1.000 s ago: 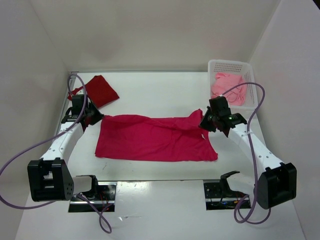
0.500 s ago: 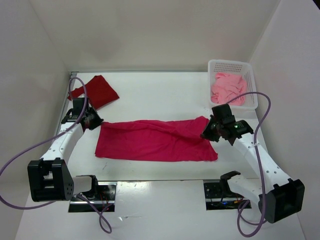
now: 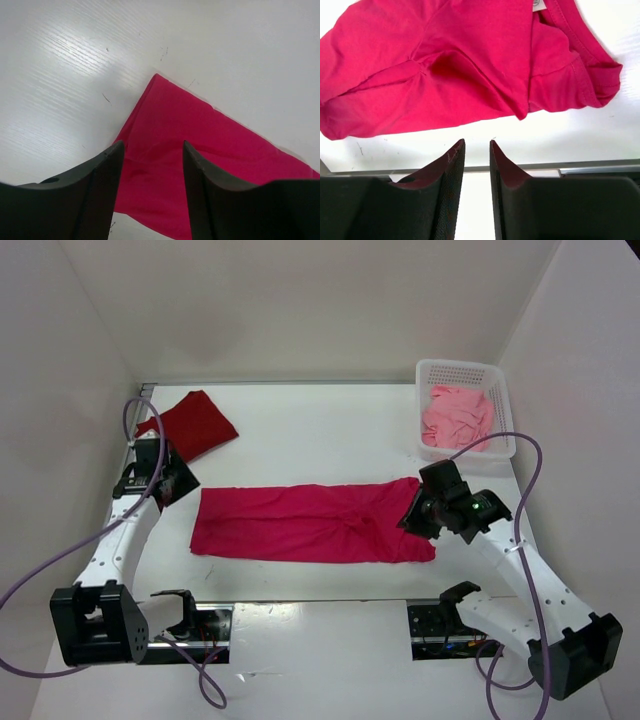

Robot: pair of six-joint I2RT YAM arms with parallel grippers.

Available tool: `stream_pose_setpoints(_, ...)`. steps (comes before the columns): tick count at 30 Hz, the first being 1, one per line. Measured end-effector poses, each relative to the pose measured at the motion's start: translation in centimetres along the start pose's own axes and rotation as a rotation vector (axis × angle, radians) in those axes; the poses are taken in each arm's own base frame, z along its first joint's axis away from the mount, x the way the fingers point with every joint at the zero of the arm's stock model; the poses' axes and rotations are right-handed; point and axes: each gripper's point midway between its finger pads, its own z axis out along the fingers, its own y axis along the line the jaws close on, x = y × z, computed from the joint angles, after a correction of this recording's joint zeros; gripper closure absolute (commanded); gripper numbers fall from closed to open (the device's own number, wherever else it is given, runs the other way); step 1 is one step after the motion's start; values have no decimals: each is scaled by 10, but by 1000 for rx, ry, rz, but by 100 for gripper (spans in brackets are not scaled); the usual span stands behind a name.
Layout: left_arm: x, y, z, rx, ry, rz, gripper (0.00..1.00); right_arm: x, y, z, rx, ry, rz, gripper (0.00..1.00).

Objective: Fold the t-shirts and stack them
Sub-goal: Fold the other side of the tshirt into a rectangle

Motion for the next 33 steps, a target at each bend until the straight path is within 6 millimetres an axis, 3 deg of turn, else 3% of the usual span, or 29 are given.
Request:
stream_pose_setpoints(3, 1, -1, -1, 10, 4, 2, 52, 1, -2, 0, 14, 4, -4, 70)
stream_pose_setpoints(4, 2, -3, -1, 20, 9, 2, 53, 0, -3, 0, 23, 5, -11, 77)
stream_pose_setpoints(5, 3, -5, 0, 31, 19, 4, 54, -2, -2, 0, 28, 3, -21, 97)
stream_pose_setpoints(6, 4, -8, 1, 40, 27, 5, 54, -5, -1, 1, 32, 0, -34, 100)
stream_pose_setpoints(10, 9, -18, 22, 57, 75, 15, 49, -11, 17, 22, 29, 22, -79, 100)
stream_pose_setpoints(11, 12, -18, 29, 49, 95, 17, 48, -10, 24, 32, 24, 34, -100, 94)
stream_pose_setpoints(12, 16, -17, 37, 38, 117, 21, 48, -5, 31, 44, 24, 54, -126, 75)
stream_pose_setpoints(14, 25, -14, 54, 14, 157, 25, 48, 5, 40, 68, 36, 94, -171, 66)
stream_pose_setpoints(15, 30, -12, 60, 3, 178, 26, 48, 10, 43, 78, 41, 106, -190, 56)
stream_pose_setpoints(20, 46, -6, 78, -30, 240, 31, 47, 18, 56, 102, 31, 122, -245, 45)
stream_pose_setpoints(25, 48, -6, 90, -37, 255, 32, 48, 17, 64, 115, 22, 122, -270, 44)
stream_pose_setpoints(28, 47, -8, 97, -34, 255, 31, 58, 20, 68, 119, 22, 124, -289, 44)
stream_pose_setpoints(33, 49, -9, 104, -30, 261, 32, 81, 14, 74, 125, 28, 106, -308, 74)
